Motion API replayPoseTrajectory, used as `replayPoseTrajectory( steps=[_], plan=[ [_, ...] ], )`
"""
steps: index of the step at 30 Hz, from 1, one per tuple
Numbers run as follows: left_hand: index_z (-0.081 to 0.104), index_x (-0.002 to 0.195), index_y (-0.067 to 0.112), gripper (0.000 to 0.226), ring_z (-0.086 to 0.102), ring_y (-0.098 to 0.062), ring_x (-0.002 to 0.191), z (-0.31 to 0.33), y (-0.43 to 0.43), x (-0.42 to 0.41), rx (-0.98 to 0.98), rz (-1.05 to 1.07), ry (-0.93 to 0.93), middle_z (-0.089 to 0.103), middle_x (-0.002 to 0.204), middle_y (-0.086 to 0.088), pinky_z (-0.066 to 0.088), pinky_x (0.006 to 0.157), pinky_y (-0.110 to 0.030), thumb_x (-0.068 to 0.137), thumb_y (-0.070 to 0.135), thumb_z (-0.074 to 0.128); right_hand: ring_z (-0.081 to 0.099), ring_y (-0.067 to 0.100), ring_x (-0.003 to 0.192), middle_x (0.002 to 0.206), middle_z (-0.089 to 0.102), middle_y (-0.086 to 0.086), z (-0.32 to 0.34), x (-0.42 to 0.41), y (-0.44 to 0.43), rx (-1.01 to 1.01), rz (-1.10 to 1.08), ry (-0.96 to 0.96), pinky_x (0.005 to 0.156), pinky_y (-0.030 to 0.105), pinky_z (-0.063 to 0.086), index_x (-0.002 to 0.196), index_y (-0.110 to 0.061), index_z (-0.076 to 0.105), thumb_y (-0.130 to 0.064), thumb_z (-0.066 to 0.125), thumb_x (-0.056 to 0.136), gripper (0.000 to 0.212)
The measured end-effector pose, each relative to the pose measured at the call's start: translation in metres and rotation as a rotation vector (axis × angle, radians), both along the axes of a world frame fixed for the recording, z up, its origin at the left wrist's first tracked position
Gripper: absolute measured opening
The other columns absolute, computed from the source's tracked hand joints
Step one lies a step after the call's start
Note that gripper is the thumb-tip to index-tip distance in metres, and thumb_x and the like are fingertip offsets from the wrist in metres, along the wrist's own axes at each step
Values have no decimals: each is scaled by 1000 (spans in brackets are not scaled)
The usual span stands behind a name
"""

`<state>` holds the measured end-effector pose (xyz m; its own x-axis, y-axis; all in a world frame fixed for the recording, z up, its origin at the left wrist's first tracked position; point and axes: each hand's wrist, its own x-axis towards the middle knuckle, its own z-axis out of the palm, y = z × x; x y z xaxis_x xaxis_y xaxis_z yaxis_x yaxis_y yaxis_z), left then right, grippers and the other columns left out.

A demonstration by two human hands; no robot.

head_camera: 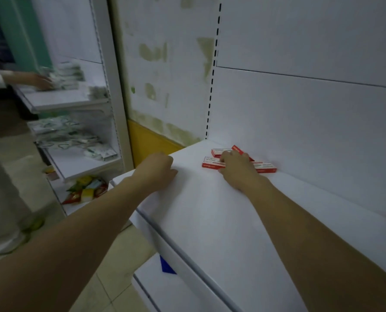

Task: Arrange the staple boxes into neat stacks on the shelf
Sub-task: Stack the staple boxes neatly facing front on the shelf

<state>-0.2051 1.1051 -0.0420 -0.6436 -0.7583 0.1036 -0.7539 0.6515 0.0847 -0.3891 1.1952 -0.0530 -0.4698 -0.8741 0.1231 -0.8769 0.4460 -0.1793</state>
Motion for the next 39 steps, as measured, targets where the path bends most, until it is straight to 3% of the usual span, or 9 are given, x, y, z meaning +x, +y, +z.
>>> replayPoseTrajectory(
  steps=[6, 10, 14, 19, 23, 27, 33, 36, 39],
  plan=[
    [58, 119, 7, 38, 55, -22, 100, 6, 25, -22, -2, -72, 57, 59, 116, -11, 45, 83, -28, 96, 34, 46, 35, 34, 128, 138, 37, 18, 5, -4, 33, 62, -25, -38, 107, 39, 28, 133, -5, 40, -31, 52, 93, 50],
    [59, 120, 9, 37, 55, -22, 108, 10, 54, -48, -8, -181, 114, 60, 120, -8, 44, 92, -29, 93, 34, 53, 37, 32, 125, 133, 45, 15, 13, -18, 75, 129, -33, -24, 105, 38, 27, 129, -13, 50, -38, 51, 90, 46],
    [56, 125, 9, 43, 54, -23, 112, 10, 96, -85, 53, -319, 163, 58, 124, -9, 43, 93, -30, 88, 30, 63, 32, 30, 122, 130, 38, 12, 22, -31, 138, -35, -44, -72, 101, 33, 31, 135, -15, 42, -23, 56, 90, 47],
    [46, 135, 13, 60, 55, -23, 109, 8, 156, -134, 124, -515, 279, 57, 124, -8, 47, 92, -32, 82, 24, 71, 53, 21, 103, 120, 43, 6, 30, -45, 214, -290, -106, -109, 87, 25, 44, 126, -13, 49, -11, 62, 87, 41],
    [45, 135, 16, 57, 57, -19, 101, 12, 206, -168, 166, -643, 413, 59, 117, -6, 48, 85, -28, 83, 20, 69, 55, 13, 94, 113, 41, -4, 33, -56, 271, -462, -244, -126, 75, 11, 43, 122, -16, 53, -9, 65, 85, 39],
    [48, 132, 17, 48, 58, -18, 100, 8, 252, -195, 206, -739, 501, 60, 117, -5, 48, 86, -25, 87, 17, 63, 51, 6, 93, 123, 43, -1, 33, -64, 318, -547, -354, -108, 67, 0, 40, 121, -17, 53, -10, 62, 88, 35],
    [56, 123, 11, 33, 62, -19, 95, 4, 306, -207, 442, -802, 712, 65, 110, -8, 50, 84, -27, 90, 13, 58, 51, 4, 100, 126, 42, -6, 22, -66, 363, -643, -418, -145, 88, 13, 47, 124, -20, 52, -8, 59, 88, 38],
    [58, 122, 18, 35, 60, -10, 87, -11, 318, -205, 629, -784, 807, 63, 104, 1, 49, 77, -17, 89, 6, 57, 51, 9, 111, 126, 38, -10, 9, -66, 375, -646, -411, -208, 95, 23, 48, 127, -22, 52, -9, 59, 88, 42],
    [57, 126, 19, 41, 58, -8, 86, -13, 313, -210, 587, -807, 796, 59, 106, 3, 45, 74, -10, 88, 4, 58, 52, 8, 111, 124, 37, -11, 9, -71, 378, -677, -396, -242, 95, 23, 49, 127, -21, 52, -9, 62, 87, 43]
  ],
)
